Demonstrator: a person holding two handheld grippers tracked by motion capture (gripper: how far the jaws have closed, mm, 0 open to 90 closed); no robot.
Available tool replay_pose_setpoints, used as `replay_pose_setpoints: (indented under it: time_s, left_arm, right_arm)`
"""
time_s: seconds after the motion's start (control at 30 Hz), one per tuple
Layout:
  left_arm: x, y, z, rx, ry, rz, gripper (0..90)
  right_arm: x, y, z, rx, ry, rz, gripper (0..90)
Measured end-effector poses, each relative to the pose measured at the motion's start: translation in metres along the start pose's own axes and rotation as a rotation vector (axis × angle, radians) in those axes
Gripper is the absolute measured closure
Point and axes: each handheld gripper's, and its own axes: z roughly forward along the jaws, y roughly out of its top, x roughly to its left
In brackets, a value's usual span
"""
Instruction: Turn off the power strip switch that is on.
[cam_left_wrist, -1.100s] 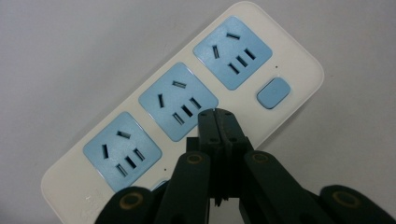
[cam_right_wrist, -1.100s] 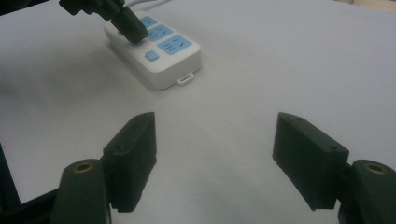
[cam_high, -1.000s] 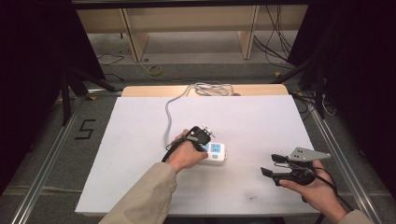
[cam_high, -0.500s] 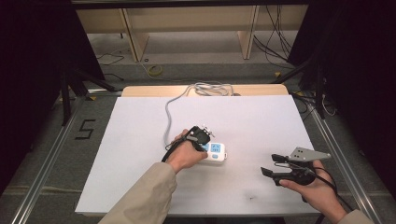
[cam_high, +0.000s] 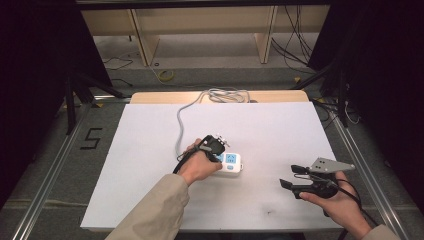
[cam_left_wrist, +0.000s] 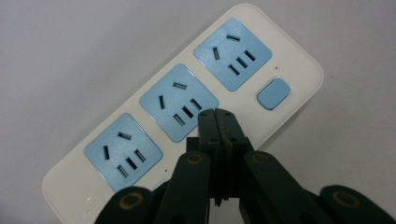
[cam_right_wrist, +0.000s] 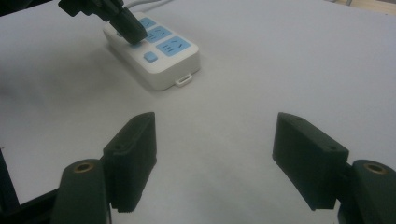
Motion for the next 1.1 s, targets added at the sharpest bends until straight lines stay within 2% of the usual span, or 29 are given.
replay_pose_setpoints:
  time_s: [0.33, 0.43, 0.57, 0.87, 1.0, 1.1]
  left_arm:
    - [0.0005, -0.0004, 0.0002, -0.007, -0.004, -0.004, 90.0]
    - [0.0012, -0.0006, 0.0, -0.006, 0.008, 0.007, 90.0]
    - [0.0035, -0.0011, -0.0026, -0.019, 0.013, -0.007, 90.0]
    - [0.0021, -0.0007, -0.0029, -0.023, 0.016, 0.011, 90.0]
    - [0.0012, -0.001, -0.0033, -0.039, 0.011, 0.005, 90.0]
    - [0.0018, -0.0008, -0.0074, -0.068, 0.005, 0.003, 90.0]
  right_arm:
    - [-0.0002, 0.0001, -0.0002, -0.001, 0.001, -0.002, 30.9]
    - [-0.0001, 0.0002, -0.0003, -0.001, 0.001, -0.001, 30.9]
    - [-0.0002, 0.0002, -0.0004, -0.003, 0.001, -0.002, 30.9]
    - [-0.0002, 0.0005, -0.0007, -0.003, 0.0, -0.001, 30.9]
    - [-0.0003, 0.0006, -0.0008, -0.005, 0.001, -0.001, 30.9]
    - [-0.0004, 0.0007, -0.001, -0.004, 0.001, -0.002, 30.9]
